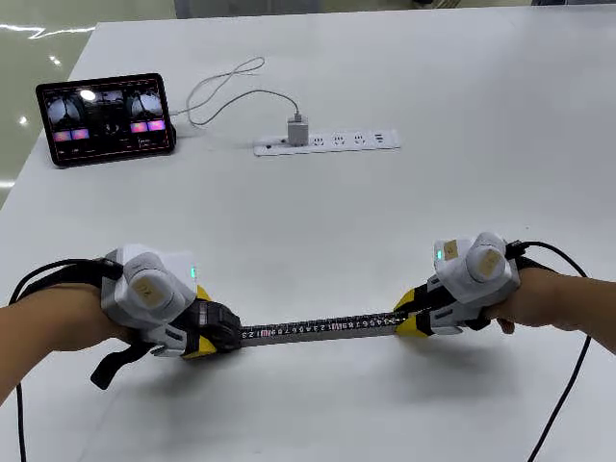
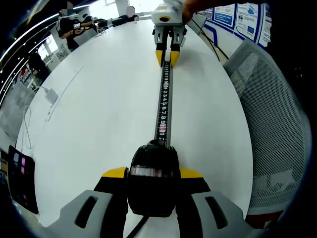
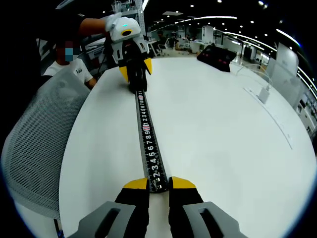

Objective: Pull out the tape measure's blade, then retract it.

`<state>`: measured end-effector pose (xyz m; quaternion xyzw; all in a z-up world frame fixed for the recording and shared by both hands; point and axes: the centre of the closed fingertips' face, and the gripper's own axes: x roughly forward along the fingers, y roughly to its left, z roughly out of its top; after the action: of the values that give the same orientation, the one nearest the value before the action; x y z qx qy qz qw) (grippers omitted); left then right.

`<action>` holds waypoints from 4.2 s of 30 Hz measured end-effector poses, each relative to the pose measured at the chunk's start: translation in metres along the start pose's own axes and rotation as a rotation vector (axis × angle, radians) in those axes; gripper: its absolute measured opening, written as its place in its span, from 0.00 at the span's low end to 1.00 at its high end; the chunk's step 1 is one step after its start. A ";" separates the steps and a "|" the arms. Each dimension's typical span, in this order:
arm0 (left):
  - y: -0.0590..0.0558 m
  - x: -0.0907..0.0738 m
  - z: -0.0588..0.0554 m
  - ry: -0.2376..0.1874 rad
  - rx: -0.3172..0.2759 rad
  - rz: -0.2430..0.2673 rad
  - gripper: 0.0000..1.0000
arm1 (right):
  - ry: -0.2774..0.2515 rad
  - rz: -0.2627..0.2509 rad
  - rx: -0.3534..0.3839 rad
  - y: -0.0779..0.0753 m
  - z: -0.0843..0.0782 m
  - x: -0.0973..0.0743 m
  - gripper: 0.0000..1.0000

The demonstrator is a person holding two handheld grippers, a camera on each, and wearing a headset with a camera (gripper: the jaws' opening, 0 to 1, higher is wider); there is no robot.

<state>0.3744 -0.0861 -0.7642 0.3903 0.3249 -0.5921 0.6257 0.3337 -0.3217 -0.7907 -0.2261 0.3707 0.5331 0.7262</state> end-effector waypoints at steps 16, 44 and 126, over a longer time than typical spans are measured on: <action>-0.002 0.000 0.002 -0.004 0.001 -0.015 0.33 | 0.049 0.003 -0.068 0.002 0.001 0.002 0.11; -0.002 -0.005 0.005 0.021 0.011 -0.047 0.33 | 0.143 -0.008 -0.126 0.001 0.002 0.001 0.13; -0.028 -0.081 -0.081 -0.317 -0.679 0.373 0.99 | -0.182 -0.412 0.380 0.051 -0.049 -0.103 0.99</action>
<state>0.3439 0.0242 -0.7354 0.1180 0.3248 -0.3806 0.8577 0.2545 -0.4028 -0.7371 -0.1077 0.3434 0.3135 0.8788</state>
